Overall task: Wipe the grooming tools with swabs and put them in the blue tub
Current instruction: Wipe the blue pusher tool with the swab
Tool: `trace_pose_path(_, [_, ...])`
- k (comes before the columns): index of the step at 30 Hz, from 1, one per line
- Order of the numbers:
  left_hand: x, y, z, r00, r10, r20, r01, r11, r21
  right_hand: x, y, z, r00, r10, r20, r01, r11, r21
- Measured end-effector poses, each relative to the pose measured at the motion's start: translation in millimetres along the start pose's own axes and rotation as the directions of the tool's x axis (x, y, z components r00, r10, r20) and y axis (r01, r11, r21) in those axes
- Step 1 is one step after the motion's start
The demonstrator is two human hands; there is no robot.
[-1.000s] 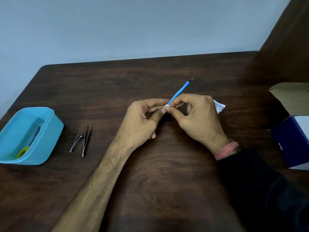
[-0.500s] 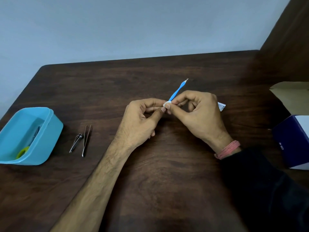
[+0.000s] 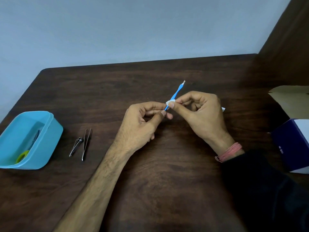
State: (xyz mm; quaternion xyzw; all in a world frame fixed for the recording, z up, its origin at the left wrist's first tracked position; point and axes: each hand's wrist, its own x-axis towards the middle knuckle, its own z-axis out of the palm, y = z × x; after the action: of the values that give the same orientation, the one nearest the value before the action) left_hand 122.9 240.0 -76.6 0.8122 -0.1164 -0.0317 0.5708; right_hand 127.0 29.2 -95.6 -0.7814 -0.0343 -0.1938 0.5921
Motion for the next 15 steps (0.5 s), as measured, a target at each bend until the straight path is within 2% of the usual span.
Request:
trace_pose_path(3, [0.0, -2.2, 2.7, 1.000, -0.003, 0.004, 0.003, 1.000, -0.006, 5.0, 5.7, -1.2, 0.995, 0.027, -0.091, -0.025, 0.999, 0.025])
trace_pose_path(7, [1.5, -8.3, 4.0, 1.000, 0.014, 0.001, -0.014, 0.997, 0.070, 5.2, 6.9, 0.9, 0.996, 0.067, -0.067, -0.064, 0.997, 0.044])
trace_pose_path(11, [1.5, -6.9, 3.7, 0.999, 0.042, 0.030, -0.045, 0.993, 0.111, 12.5, 6.8, -3.1, 0.973, 0.136, -0.187, -0.115, 0.986, 0.120])
trace_pose_path(15, [2.3, -6.8, 5.5, 0.997, 0.066, 0.026, -0.069, 0.991, 0.116, 11.3, 5.5, -6.3, 0.962, 0.212, -0.170, -0.186, 0.970, 0.157])
